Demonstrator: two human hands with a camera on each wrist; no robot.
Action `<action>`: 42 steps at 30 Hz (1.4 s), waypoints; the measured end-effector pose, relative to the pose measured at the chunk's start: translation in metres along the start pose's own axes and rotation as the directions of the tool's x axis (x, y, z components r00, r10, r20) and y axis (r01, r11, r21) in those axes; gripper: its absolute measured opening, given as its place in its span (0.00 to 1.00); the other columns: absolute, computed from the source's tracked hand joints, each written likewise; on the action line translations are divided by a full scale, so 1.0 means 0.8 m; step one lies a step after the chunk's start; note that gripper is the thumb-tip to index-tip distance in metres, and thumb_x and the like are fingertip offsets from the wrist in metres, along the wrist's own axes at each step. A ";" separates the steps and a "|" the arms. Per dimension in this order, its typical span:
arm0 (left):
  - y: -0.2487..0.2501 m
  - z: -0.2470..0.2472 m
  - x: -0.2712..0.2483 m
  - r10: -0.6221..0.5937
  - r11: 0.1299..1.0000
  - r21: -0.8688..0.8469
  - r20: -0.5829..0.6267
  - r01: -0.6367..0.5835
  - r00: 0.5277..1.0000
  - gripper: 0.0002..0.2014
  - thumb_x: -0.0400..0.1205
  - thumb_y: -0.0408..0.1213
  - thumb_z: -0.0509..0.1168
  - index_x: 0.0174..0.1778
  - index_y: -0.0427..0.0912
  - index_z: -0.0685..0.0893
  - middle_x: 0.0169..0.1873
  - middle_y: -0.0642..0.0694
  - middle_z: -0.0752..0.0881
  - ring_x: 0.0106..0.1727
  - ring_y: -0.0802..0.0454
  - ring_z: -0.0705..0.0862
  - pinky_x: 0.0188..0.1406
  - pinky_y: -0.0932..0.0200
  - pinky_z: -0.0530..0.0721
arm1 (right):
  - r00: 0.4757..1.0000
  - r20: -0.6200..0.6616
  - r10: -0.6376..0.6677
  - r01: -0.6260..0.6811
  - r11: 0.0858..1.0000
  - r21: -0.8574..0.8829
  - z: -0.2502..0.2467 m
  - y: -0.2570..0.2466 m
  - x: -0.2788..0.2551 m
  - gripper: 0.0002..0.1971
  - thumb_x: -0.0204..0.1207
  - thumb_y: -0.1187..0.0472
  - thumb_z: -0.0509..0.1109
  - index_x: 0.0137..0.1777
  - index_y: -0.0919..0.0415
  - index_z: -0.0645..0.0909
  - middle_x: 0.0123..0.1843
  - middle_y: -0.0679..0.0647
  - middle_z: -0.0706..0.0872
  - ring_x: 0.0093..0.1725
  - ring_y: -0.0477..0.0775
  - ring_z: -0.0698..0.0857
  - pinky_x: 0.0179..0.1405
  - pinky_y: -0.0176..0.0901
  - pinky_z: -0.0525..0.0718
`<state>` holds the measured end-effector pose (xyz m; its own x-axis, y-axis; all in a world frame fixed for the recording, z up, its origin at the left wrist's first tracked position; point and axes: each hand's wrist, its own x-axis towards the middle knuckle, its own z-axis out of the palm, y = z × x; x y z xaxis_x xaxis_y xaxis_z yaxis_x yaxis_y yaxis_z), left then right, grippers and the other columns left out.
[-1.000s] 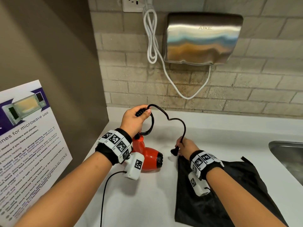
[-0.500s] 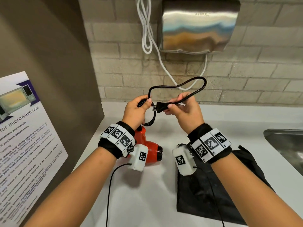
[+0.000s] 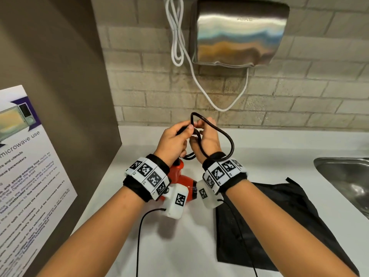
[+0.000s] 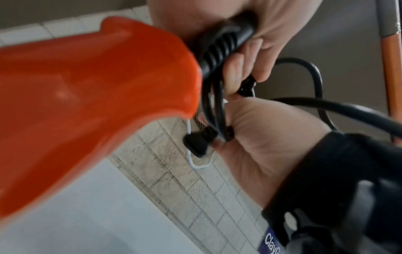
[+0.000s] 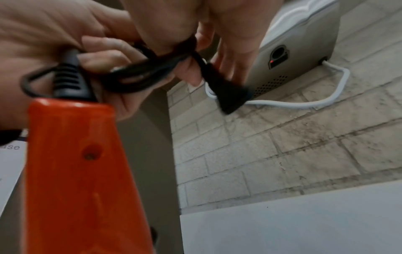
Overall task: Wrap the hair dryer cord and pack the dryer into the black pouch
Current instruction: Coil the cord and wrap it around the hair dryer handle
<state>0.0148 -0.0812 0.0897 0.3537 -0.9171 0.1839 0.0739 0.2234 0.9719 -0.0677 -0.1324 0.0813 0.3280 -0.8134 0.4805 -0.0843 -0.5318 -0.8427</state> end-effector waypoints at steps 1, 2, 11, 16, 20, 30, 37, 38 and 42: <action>0.000 0.000 0.000 0.011 1.000 -0.004 0.024 -0.011 1.000 0.12 0.84 0.34 0.58 0.59 0.48 0.82 0.26 0.46 0.67 0.14 0.62 0.60 0.13 0.70 0.59 | 0.999 0.039 0.032 -0.033 0.999 0.026 0.001 0.001 0.004 0.11 0.60 0.45 0.63 0.40 0.48 0.75 0.45 0.52 0.78 0.53 0.56 0.77 0.62 0.51 0.79; 0.001 0.000 -0.001 0.020 1.000 -0.014 0.034 -0.020 0.999 0.13 0.84 0.34 0.57 0.56 0.55 0.82 0.28 0.46 0.66 0.14 0.62 0.60 0.14 0.70 0.58 | 0.997 0.080 0.005 -0.009 0.999 0.039 0.000 0.003 0.005 0.12 0.63 0.45 0.63 0.43 0.49 0.76 0.43 0.51 0.80 0.52 0.56 0.78 0.61 0.52 0.80; 0.006 -0.018 0.015 0.015 0.991 -0.127 -0.121 -0.031 0.993 0.12 0.86 0.36 0.54 0.48 0.48 0.83 0.31 0.50 0.77 0.15 0.62 0.59 0.10 0.71 0.59 | 0.956 0.292 0.039 0.024 0.978 -0.207 -0.037 0.061 -0.024 0.05 0.78 0.64 0.64 0.48 0.61 0.81 0.32 0.44 0.79 0.30 0.35 0.77 0.35 0.26 0.74; 0.007 -0.018 0.016 -0.013 0.990 -0.140 -0.111 -0.003 0.994 0.13 0.86 0.39 0.54 0.43 0.48 0.83 0.30 0.48 0.77 0.15 0.62 0.59 0.11 0.72 0.59 | 0.843 0.219 0.490 -0.282 0.751 -0.597 -0.075 0.115 -0.036 0.11 0.80 0.66 0.58 0.48 0.61 0.82 0.30 0.52 0.77 0.27 0.48 0.74 0.22 0.25 0.72; 0.007 -0.017 0.014 -0.005 0.997 -0.083 -0.060 0.000 0.998 0.12 0.85 0.38 0.55 0.43 0.48 0.83 0.32 0.48 0.78 0.16 0.61 0.59 0.12 0.72 0.60 | 0.731 0.245 0.637 -0.314 0.633 -0.707 -0.079 0.115 -0.042 0.16 0.77 0.68 0.60 0.62 0.55 0.78 0.49 0.57 0.84 0.38 0.51 0.80 0.34 0.29 0.77; 0.006 -0.016 0.013 0.038 0.998 0.048 0.026 -0.039 0.999 0.10 0.85 0.36 0.56 0.43 0.49 0.82 0.31 0.49 0.75 0.14 0.63 0.61 0.13 0.72 0.59 | 0.843 0.480 0.244 -0.280 0.960 0.003 -0.040 0.028 -0.020 0.21 0.76 0.81 0.53 0.65 0.66 0.73 0.47 0.54 0.80 0.41 0.43 0.82 0.36 0.18 0.77; 0.011 -0.025 0.006 -0.028 0.999 0.021 0.119 0.026 0.992 0.09 0.83 0.38 0.59 0.40 0.45 0.83 0.18 0.60 0.77 0.14 0.63 0.60 0.12 0.72 0.57 | 0.933 0.235 0.272 -0.244 0.959 -0.143 -0.042 0.029 -0.003 0.16 0.82 0.67 0.57 0.35 0.51 0.77 0.16 0.39 0.75 0.17 0.36 0.73 0.23 0.27 0.67; 0.011 -0.026 0.005 -0.032 0.999 0.029 0.113 0.029 0.993 0.08 0.82 0.38 0.60 0.40 0.44 0.83 0.17 0.59 0.77 0.14 0.63 0.60 0.12 0.72 0.57 | 0.947 0.190 0.258 -0.230 0.961 -0.156 -0.044 0.025 0.001 0.15 0.81 0.67 0.58 0.35 0.54 0.79 0.17 0.38 0.76 0.19 0.35 0.74 0.23 0.26 0.68; 0.010 -0.027 0.005 -0.044 0.997 0.068 0.122 0.036 0.992 0.05 0.80 0.34 0.64 0.41 0.45 0.83 0.20 0.57 0.77 0.14 0.63 0.60 0.12 0.72 0.58 | 0.987 0.006 0.160 -0.156 0.966 -0.204 -0.053 0.005 0.021 0.09 0.80 0.67 0.60 0.43 0.63 0.82 0.28 0.43 0.74 0.28 0.36 0.70 0.26 0.22 0.68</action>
<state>0.0366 -0.0758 0.0954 0.2338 -0.9595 0.1573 0.0233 0.1673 0.9856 -0.1022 -0.1579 0.0965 0.3159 -0.8867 0.3376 -0.3249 -0.4354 -0.8396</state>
